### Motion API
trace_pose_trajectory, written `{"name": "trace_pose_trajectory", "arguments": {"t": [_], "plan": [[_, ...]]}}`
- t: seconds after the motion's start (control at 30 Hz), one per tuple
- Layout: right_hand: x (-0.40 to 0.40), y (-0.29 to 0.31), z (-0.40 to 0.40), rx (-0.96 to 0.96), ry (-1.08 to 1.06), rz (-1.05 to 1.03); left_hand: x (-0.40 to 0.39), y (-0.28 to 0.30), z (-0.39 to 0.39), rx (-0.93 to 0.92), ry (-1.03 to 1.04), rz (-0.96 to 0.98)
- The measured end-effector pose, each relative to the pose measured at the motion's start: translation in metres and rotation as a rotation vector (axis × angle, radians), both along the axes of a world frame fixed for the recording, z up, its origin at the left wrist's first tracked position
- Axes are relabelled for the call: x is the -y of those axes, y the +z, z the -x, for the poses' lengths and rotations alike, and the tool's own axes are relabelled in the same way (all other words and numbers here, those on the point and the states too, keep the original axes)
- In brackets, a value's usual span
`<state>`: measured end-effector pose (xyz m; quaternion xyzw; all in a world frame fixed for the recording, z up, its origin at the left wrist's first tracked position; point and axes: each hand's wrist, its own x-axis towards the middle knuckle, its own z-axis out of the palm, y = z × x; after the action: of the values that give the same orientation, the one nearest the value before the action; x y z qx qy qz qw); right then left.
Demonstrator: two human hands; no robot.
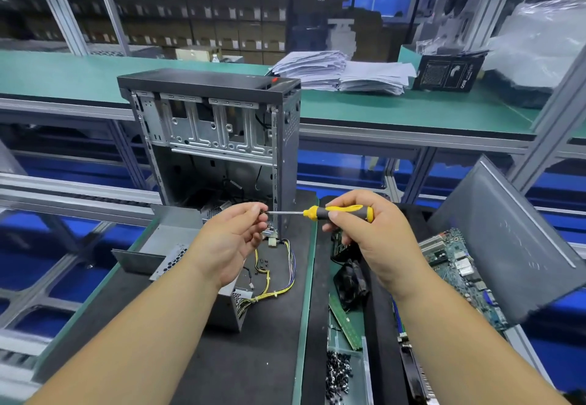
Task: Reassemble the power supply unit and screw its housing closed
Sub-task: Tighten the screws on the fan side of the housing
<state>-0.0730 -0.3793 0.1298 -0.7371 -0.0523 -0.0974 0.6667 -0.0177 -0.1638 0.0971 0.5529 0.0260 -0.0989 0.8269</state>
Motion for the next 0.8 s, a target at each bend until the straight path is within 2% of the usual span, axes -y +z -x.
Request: {"name": "trace_pose_trajectory", "arguments": {"t": [0.3,0.57,0.8], "plan": [[-0.018,0.002,-0.007,-0.019,-0.012,0.016,-0.02,-0.002,-0.009,0.06,-0.03,-0.115],[-0.061,-0.002,-0.029,-0.075,-0.077,0.027,-0.067,-0.011,-0.035,0.147,-0.106,-0.107],[-0.11,-0.007,-0.05,-0.096,-0.149,-0.006,-0.113,-0.022,-0.065,0.148,-0.198,-0.059]]}}
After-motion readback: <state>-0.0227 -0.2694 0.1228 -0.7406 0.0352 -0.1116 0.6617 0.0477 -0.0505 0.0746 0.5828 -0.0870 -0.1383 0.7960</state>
